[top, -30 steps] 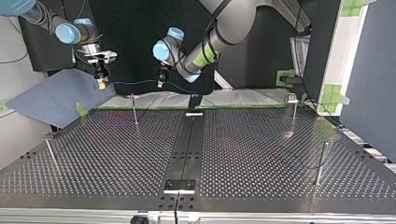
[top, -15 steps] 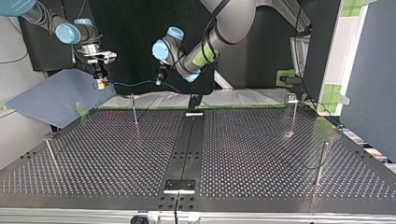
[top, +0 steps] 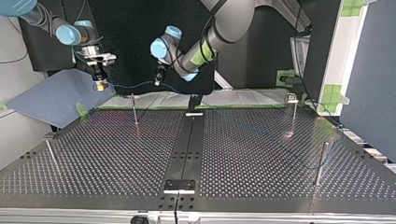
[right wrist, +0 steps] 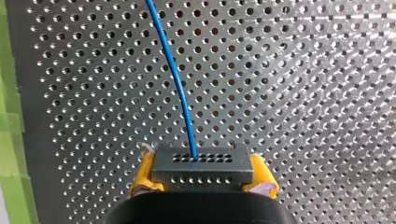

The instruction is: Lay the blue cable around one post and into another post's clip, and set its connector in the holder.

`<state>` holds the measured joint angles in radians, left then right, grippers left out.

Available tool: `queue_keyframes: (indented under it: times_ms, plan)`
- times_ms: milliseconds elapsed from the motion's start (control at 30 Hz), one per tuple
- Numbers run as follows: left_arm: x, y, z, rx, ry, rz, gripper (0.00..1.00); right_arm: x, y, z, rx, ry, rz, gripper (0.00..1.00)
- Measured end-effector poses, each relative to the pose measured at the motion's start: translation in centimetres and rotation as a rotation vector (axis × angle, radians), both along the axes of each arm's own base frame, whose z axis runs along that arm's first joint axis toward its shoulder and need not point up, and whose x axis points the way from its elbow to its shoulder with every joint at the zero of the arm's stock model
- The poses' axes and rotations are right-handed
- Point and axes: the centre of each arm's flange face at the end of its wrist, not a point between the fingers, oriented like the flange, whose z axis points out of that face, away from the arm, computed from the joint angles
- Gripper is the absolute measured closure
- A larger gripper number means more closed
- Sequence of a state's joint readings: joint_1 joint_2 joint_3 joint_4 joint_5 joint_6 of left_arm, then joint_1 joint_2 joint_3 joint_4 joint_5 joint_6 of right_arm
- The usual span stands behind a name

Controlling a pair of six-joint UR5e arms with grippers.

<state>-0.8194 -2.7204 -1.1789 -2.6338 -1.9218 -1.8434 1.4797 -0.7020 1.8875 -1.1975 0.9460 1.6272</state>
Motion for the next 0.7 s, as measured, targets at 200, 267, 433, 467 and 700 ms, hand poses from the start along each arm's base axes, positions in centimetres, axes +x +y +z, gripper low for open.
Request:
queue_keyframes:
  times_ms: [200, 267, 433, 467, 700]
  plan:
    - [0.0, -1.3, 0.9, -0.018, -0.024, -0.006, 1.00, -0.1, -0.5, 0.3, -0.014, -0.023, -0.008, 1.00]
    - [-0.1, -1.7, 1.3, -0.024, -0.031, -0.006, 1.00, -0.2, -0.6, 0.3, -0.015, -0.028, -0.013, 1.00]
    - [-0.3, -2.4, 1.8, -0.036, -0.046, -0.004, 1.00, -0.6, -0.9, 0.4, -0.015, -0.042, -0.026, 1.00]
    - [-0.3, -2.5, 1.9, -0.038, -0.047, -0.004, 1.00, -0.7, -1.0, 0.5, -0.014, -0.046, -0.027, 1.00]
    - [-0.2, -2.5, 2.0, -0.041, -0.049, -0.002, 1.00, -1.0, -1.7, -0.4, 0.011, -0.071, -0.030, 1.00]
